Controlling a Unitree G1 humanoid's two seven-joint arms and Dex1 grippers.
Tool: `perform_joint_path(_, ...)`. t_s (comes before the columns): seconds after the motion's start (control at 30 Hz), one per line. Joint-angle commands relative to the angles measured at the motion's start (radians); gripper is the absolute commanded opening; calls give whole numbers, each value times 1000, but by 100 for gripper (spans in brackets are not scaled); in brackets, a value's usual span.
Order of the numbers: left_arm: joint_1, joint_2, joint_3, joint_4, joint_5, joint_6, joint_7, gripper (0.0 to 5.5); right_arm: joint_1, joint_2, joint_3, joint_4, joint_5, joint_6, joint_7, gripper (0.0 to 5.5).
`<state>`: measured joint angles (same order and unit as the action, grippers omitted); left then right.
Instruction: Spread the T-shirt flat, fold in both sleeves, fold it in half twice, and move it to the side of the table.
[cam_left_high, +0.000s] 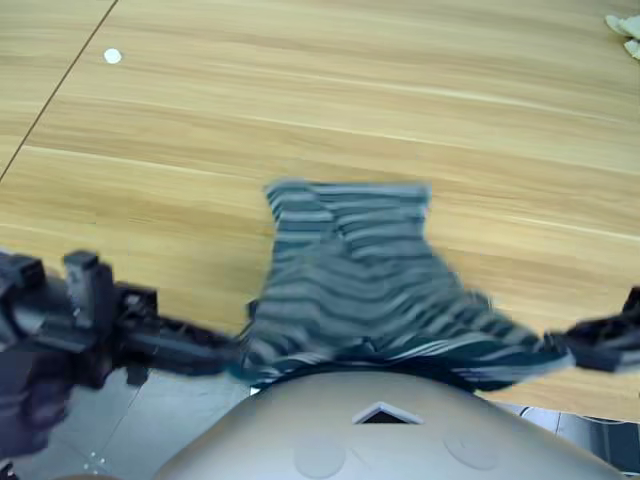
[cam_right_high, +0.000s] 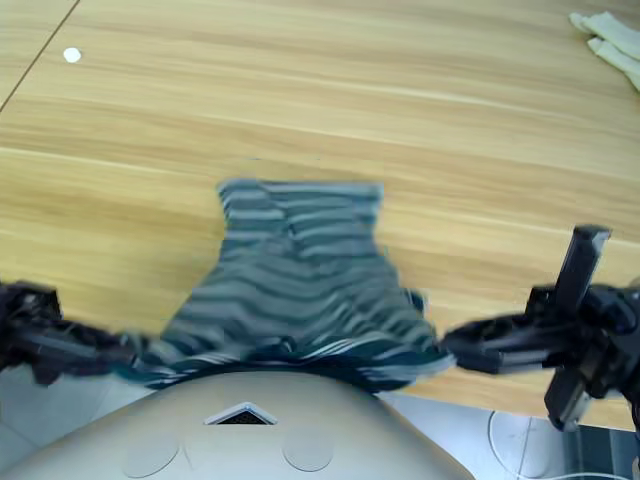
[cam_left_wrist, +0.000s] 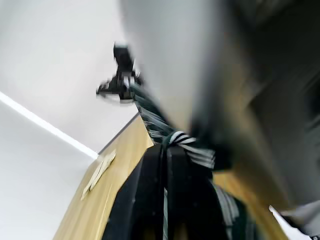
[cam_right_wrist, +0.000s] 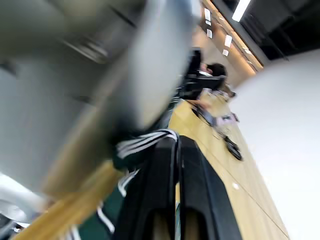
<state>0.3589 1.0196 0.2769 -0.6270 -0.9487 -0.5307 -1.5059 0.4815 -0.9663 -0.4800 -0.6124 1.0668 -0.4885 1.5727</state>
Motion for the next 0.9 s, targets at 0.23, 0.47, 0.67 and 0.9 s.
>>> perform_joint_path(0.23, -1448, -340, -662, 1505, 1091, 238, 162, 0, -1591, 269, 811, 1431, -1361, 227, -655, 3)
perform_joint_path(0.47, -1879, -443, -340, 1720, 905, 181, 986, 0, -1979, 231, 620, 1628, -1314, 299, -1321, 3)
perform_joint_path(0.67, -1149, -346, -242, 1287, 674, -198, 462, 0, -1040, -7, 565, 1067, -1185, -99, -953, 3)
perform_joint_path(0.9, -580, -349, -444, 1150, 833, -243, 366, 0, -728, -62, 542, 847, -1090, -78, -823, 3)
